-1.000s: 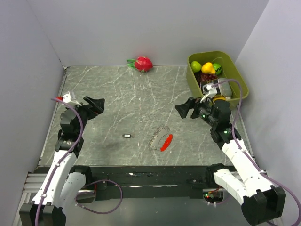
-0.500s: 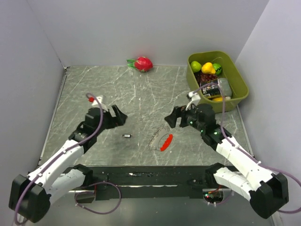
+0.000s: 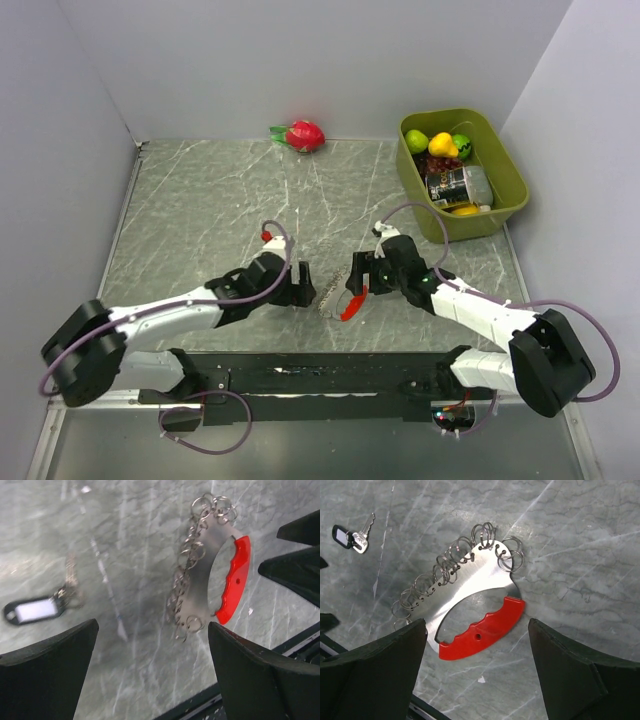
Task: Put the keys on the keyring
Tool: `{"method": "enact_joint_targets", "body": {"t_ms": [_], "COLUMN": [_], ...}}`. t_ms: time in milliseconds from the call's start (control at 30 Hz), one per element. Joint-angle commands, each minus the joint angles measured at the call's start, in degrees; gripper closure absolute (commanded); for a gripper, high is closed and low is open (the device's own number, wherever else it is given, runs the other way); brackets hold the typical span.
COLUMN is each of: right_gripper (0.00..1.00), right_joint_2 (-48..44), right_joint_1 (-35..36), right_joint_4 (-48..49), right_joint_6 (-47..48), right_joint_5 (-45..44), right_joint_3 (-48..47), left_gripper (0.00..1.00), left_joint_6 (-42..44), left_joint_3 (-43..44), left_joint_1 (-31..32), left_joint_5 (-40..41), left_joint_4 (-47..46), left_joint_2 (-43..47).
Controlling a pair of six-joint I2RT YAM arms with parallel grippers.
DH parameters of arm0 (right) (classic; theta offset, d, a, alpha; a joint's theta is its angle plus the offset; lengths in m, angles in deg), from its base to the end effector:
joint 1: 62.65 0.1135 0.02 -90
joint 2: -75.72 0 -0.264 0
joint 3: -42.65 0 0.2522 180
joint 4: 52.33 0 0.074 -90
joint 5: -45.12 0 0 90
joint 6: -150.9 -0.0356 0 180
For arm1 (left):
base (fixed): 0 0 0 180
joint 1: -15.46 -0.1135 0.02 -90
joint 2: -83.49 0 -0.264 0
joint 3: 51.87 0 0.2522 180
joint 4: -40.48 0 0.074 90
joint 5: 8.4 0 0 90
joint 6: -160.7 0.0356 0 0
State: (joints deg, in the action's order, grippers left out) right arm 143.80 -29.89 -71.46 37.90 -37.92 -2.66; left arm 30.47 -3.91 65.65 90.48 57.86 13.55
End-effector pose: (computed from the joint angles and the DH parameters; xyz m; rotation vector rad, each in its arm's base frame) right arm 0.1956 0.1310 0.1878 -0.2668 2.3657 0.6246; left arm 0.1628 -0.1868 0.1979 0.1172 2.3330 -0.6561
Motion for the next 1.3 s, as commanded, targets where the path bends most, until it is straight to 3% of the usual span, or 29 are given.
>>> {"method": "enact_joint_targets", "body": {"t_ms": [0, 300, 600, 733, 867, 1133, 1267], "right_gripper": [0.13, 0.27, 0.34, 0.38, 0.39, 0.39, 0.39], "right_joint_2": [-0.40, 0.04, 3.73, 8.21, 11.98, 18.93, 19.82], "right_joint_1": [0.21, 0.21, 0.21, 0.21, 0.29, 0.21, 0.29], "right_joint_4": [1.94, 4.39, 7.64, 10.11, 13.70, 14.68, 13.54], "right_joint_6": [-3.01, -8.19, -11.36, -11.54, -11.27, -9.08, -8.20], "right_joint_5": [-1.95, -0.11, 2.97, 5.16, 6.22, 7.80, 9.04], "right_joint_3": [0.52, 5.71, 7.56, 6.68, 5.27, -4.20, -7.47], "left_gripper": [0.01, 0.11, 0.19, 0.29, 0.49, 0.53, 0.45], "left_joint_6": [-0.73, 0.85, -0.11, -1.34, -2.05, -3.45, -4.94], "left_joint_3": [5.52, 10.98, 12.48, 10.37, 8.00, 8.08, 8.17], "left_joint_1": [1.13, 1.05, 1.13, 1.13, 1.40, 5.17, 7.81], "left_joint_5": [-1.32, -7.11, -11.25, -11.87, -13.10, -9.06, -0.73], "left_joint_4": [-7.21, -11.34, -13.02, -14.16, -14.43, -7.67, -2.58], "left_joint_2": [-5.20, -16.98, -24.37, -24.12, -23.06, -21.48, -18.58]}}
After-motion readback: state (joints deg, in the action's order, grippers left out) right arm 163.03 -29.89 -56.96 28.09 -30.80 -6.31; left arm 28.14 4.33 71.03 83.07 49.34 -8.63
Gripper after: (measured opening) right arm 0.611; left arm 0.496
